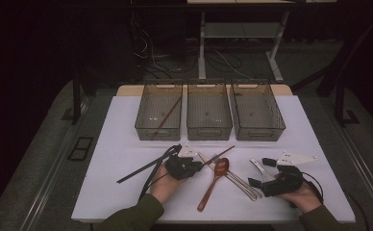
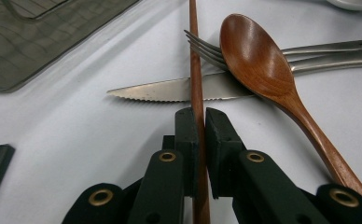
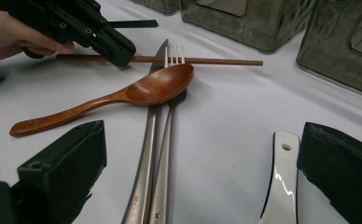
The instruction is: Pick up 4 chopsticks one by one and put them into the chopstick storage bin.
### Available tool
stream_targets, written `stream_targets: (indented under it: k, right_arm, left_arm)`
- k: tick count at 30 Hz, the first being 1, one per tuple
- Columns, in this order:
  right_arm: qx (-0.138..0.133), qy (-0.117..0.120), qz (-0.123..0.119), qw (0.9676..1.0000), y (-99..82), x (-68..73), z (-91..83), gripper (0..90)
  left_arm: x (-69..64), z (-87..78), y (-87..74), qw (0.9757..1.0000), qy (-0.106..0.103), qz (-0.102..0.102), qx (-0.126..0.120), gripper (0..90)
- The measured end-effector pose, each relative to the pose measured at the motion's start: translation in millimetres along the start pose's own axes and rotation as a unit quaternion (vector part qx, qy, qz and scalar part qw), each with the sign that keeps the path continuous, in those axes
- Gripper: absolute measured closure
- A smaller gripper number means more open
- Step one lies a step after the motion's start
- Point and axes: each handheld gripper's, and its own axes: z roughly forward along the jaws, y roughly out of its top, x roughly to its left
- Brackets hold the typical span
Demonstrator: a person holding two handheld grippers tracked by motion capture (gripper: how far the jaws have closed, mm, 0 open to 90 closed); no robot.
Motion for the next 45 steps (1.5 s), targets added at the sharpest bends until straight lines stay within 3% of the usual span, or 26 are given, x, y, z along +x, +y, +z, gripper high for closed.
stream_targets:
  k: [13, 45]
  right_arm:
    - [0.000, 0.002, -0.001, 1.0000, 0.0, 0.1, 0.0, 1.0]
    - [-0.001, 0.006, -0.002, 1.0000, -0.1, 0.4, -0.2, 1.0]
  left_arm:
    - [11.6, -16.6, -0.3, 1.0000, -0.002, 0.003, -0.005, 83.2]
    - [39.4, -61.4, -4.5, 0.9990, -0.028, 0.006, -0.035, 83.2]
